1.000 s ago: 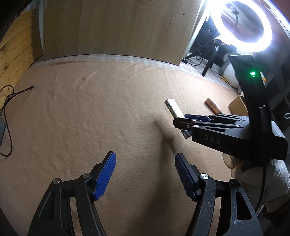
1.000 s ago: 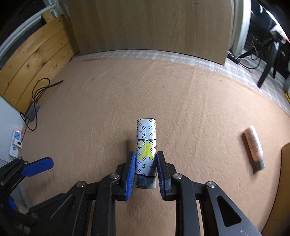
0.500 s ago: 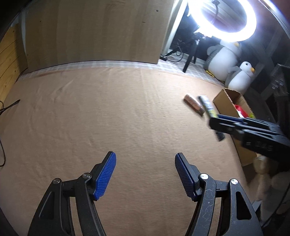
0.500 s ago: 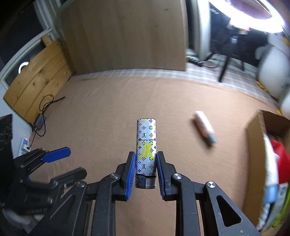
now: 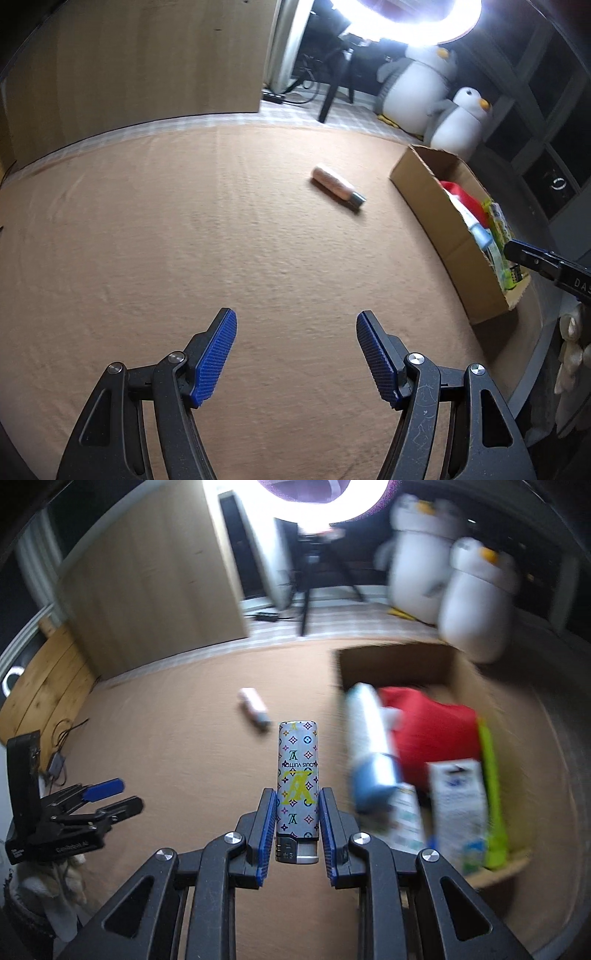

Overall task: Organize objects
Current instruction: 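Carry the cylinder with the right tool into the box and release, then move the left tool to the pink-white grey-capped bottle and close on it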

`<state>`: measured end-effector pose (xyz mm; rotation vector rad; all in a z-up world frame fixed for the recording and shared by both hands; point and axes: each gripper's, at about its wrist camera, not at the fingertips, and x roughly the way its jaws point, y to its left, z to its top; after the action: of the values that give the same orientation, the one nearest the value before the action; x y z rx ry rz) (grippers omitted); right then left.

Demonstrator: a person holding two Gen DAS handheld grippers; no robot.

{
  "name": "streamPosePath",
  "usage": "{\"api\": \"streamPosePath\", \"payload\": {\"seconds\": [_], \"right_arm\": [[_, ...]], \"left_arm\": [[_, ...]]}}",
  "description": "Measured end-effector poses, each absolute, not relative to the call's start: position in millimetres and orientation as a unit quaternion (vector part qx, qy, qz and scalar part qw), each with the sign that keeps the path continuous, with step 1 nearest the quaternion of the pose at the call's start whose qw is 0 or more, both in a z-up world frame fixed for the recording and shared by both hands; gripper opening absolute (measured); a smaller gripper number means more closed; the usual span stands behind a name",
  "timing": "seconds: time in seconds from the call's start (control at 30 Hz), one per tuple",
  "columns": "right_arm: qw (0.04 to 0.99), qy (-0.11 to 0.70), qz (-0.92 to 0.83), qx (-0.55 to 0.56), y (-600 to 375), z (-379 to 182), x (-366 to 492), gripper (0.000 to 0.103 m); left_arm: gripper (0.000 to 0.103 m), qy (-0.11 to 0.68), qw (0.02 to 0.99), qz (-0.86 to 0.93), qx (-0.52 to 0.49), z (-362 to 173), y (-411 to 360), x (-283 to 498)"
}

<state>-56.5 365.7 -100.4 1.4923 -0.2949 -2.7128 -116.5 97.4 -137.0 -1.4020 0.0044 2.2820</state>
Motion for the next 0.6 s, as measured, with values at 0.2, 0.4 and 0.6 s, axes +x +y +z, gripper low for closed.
{"api": "streamPosePath", "payload": {"seconds": [0.2,0.4,0.6], "right_arm": [[-0.033,-0.119,-0.868,0.482,415,-108,-40,0.021],[-0.052,-0.125,-0.864,0.485,433,-113,-33,0.028],[-0.061,-0.126,-0.865,0.481,435,-112,-27,0.051]], "left_arm": [[0.071,0.01,0.241,0.826,-0.509,-135,118,-113],[0.071,0.019,0.251,0.823,-0.508,-134,133,-111],[0.071,0.027,0.256,0.822,-0.508,-133,141,-109]]}}
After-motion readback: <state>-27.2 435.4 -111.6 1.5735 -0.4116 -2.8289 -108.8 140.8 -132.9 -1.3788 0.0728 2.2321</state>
